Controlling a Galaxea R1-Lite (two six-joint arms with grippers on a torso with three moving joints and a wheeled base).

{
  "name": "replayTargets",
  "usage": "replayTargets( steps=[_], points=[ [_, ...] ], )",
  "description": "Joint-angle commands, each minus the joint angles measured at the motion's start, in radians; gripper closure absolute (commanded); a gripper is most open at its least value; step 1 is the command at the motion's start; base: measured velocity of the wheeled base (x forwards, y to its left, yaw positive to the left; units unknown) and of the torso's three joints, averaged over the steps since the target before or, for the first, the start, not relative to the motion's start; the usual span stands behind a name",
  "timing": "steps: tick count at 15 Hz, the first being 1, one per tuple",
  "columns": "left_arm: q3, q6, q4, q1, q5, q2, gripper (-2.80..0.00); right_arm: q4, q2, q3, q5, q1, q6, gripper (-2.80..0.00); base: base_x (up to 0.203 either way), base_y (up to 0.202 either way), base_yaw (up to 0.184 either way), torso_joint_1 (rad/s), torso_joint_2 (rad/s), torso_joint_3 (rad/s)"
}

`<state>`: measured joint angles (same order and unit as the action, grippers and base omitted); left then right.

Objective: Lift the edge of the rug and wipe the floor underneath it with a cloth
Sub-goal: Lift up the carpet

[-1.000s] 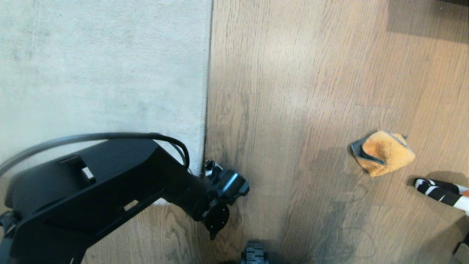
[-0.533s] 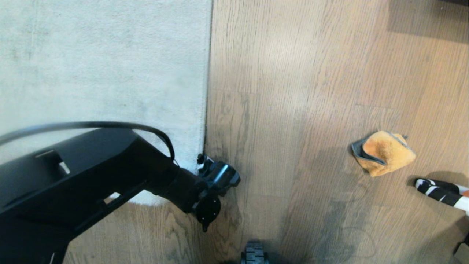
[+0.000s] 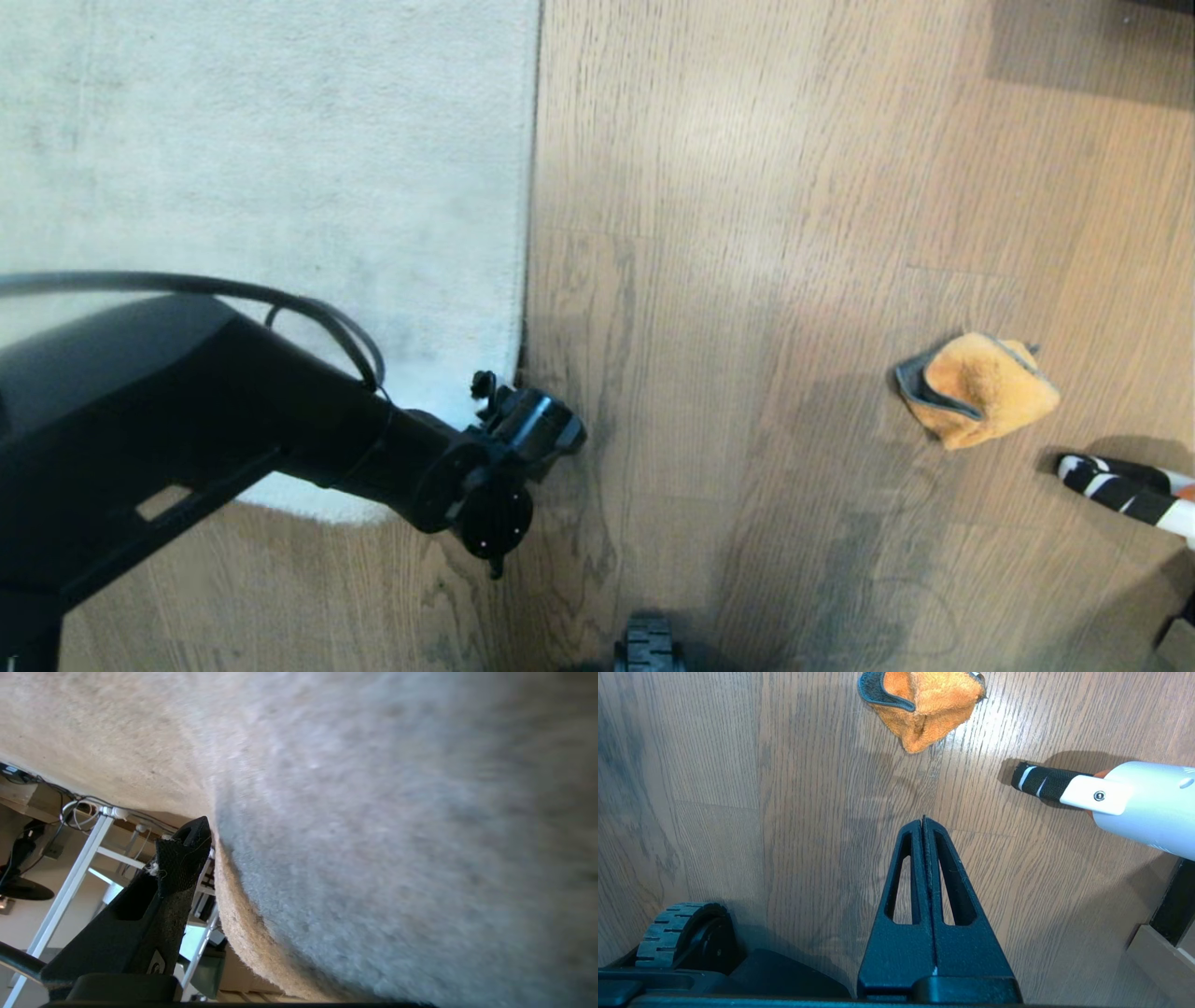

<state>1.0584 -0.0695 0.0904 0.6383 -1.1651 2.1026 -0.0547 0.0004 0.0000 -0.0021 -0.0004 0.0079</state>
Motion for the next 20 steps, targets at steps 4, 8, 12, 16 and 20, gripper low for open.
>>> replayTargets(
  steps=[4,8,12,16,20],
  points=[
    [-0.086,0.027,0.001,0.006,0.024,-0.18,-2.8,-0.001,0.001,0.0,-0.001,-0.001,0.0,0.0,0.0,0.0,0.0,0.0,0.0,0.0],
    [-0.181,0.036,-0.002,0.002,0.099,-0.301,-2.8,-0.001,0.001,0.0,-0.001,0.0,0.0,0.0,0.0,0.0,0.0,0.0,0.0,0.0],
    [-0.333,0.035,-0.11,-0.005,0.149,-0.354,-2.8,-0.001,0.001,0.0,0.0,0.0,0.0,0.0,0.0,0.0,0.0,0.0,0.0,0.0],
    [-0.499,0.039,-0.359,-0.016,0.187,-0.342,-2.8,-0.001,0.001,0.0,0.001,-0.001,0.0,0.0,0.0,0.0,0.0,0.0,0.0,0.0],
    [-0.547,0.039,-0.527,-0.026,0.244,-0.274,-2.8,-0.001,0.001,0.0,-0.001,0.0,0.0,0.0,0.0,0.0,0.0,0.0,0.0,0.0]
  ],
)
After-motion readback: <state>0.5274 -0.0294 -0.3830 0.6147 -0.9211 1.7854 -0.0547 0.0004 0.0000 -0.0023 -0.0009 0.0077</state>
